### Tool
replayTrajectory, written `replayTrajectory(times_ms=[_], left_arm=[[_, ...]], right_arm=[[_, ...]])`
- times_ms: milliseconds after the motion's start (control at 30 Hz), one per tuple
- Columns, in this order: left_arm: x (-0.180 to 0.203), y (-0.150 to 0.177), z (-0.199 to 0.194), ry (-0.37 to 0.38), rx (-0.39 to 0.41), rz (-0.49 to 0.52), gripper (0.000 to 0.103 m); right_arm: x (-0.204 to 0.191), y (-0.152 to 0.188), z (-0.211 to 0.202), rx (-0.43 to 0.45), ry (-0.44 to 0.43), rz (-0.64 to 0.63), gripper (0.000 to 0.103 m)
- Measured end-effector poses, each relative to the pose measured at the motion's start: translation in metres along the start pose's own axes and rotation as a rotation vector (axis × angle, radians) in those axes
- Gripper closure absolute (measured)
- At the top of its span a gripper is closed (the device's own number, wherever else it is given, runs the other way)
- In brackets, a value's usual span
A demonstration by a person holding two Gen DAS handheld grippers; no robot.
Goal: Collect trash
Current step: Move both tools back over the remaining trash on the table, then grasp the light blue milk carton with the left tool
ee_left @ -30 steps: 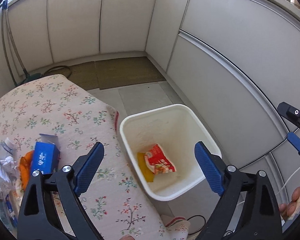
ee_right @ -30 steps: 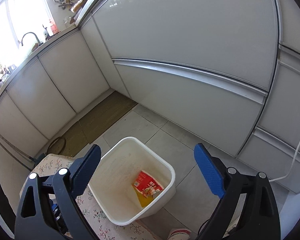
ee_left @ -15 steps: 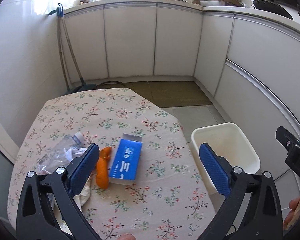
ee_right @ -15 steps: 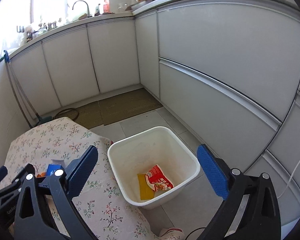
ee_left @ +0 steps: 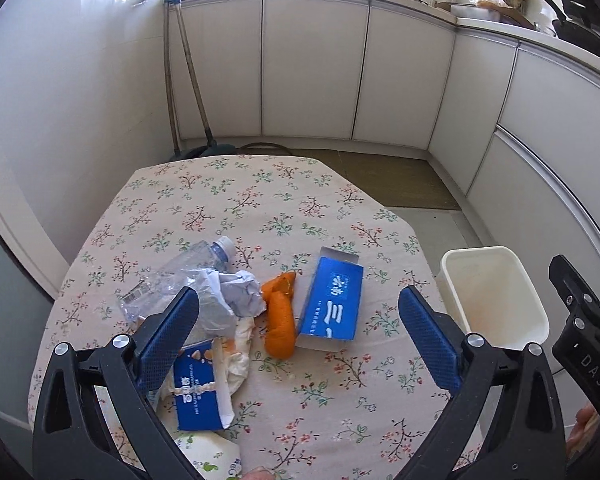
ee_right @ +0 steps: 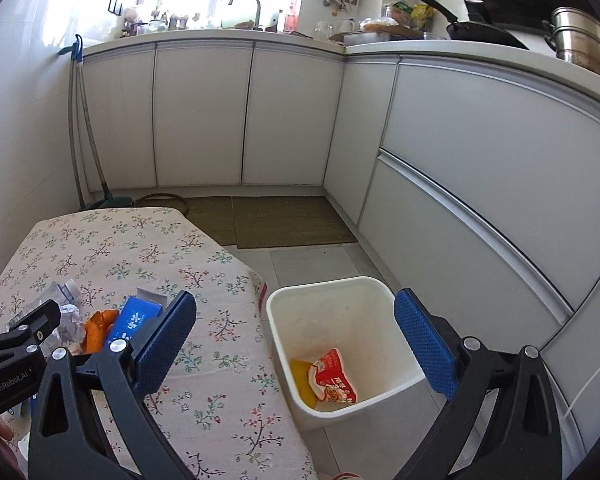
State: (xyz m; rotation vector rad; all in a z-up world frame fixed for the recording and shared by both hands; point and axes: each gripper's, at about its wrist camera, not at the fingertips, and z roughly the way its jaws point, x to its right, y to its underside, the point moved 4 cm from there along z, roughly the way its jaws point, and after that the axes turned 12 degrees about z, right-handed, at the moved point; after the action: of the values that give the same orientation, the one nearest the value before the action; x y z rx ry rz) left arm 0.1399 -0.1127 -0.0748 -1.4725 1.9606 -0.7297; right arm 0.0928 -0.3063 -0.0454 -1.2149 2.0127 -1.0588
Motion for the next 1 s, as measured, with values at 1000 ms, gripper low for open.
replayTrajectory(times_ms=[1000], left_arm=[[-0.151,0.066,0.007,-0.157,-0.209,-0.158,0.007]], right_arm=[[-0.170,0.044,0.001,-0.106,-0.235,-0.203,0.007]])
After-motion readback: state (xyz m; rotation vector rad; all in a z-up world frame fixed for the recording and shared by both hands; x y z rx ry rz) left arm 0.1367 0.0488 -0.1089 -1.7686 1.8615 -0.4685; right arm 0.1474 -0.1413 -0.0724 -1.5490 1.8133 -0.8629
